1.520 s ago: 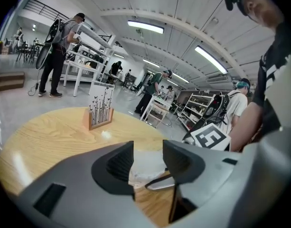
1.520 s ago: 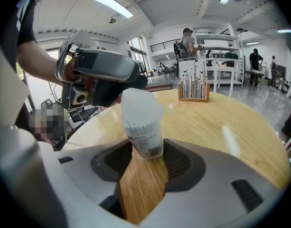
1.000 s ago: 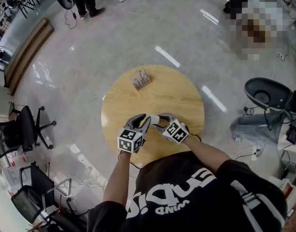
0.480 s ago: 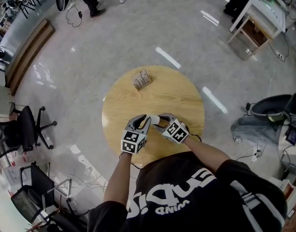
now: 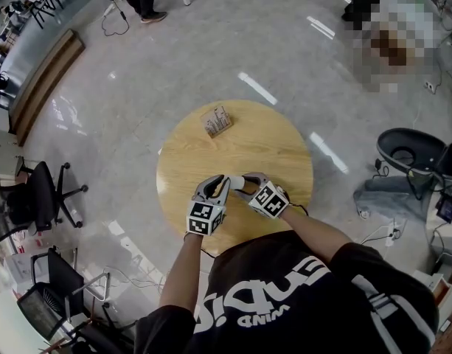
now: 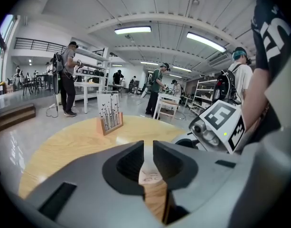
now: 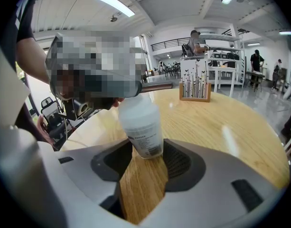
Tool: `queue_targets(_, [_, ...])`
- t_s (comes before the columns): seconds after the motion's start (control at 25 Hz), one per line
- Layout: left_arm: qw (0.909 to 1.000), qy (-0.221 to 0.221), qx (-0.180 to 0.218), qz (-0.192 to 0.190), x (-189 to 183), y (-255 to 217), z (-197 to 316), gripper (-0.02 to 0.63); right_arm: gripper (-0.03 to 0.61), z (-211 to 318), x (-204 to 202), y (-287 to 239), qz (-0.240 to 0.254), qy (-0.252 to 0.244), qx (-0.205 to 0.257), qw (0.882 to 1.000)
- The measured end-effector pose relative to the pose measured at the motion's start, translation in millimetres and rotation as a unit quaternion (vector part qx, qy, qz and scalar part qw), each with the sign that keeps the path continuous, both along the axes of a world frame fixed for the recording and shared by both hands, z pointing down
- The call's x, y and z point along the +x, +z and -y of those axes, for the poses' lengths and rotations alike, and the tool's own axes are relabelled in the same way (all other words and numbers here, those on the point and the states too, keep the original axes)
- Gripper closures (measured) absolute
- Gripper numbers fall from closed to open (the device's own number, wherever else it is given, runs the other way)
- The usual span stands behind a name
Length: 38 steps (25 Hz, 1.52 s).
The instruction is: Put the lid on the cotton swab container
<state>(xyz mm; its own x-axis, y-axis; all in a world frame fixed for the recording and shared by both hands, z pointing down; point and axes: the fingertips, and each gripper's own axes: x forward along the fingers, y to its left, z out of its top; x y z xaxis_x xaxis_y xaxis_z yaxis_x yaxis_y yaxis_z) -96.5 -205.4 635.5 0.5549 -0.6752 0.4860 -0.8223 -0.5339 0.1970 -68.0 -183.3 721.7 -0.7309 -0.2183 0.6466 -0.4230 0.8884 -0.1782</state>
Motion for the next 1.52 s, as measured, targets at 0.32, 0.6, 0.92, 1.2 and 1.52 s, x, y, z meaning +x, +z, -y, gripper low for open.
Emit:
queue_targets(0.32, [0.999, 0.015, 0.023, 0.036, 1.3, 5.3, -4.1, 0.554, 0.377, -3.1, -1.1, -1.6, 0.001, -0.001, -0.002, 1.0])
queue_targets(0.6, [0.9991, 0.012, 0.022, 0.034, -1.5, 2.6, -7.0, 0.554, 0.377, -4.8, -1.5, 0.2, -0.002, 0.001, 0.003, 1.0])
queue_targets(0.92, [0.999, 0.016, 0.021, 0.036, -0.8, 2.4, -3.3, 0.554, 0.377, -1.1, 0.2, -4.0, -0.006, 0.011, 0.004, 1.0])
queue_targets(1.2, [0.9989, 0.017, 0.02, 0.038, -2.8, 2.8, -5.7, 0.554, 0.377, -10.6, 11.0, -22.2, 0.005, 0.005, 0.008, 1.0])
queue_targets(1.52, [0.999, 0.014, 0.007, 0.042, -0.6, 0.1, -7.1, 0.554, 0.377, -16.8, 18.3, -43.6, 0.025, 0.008, 0.013, 1.0])
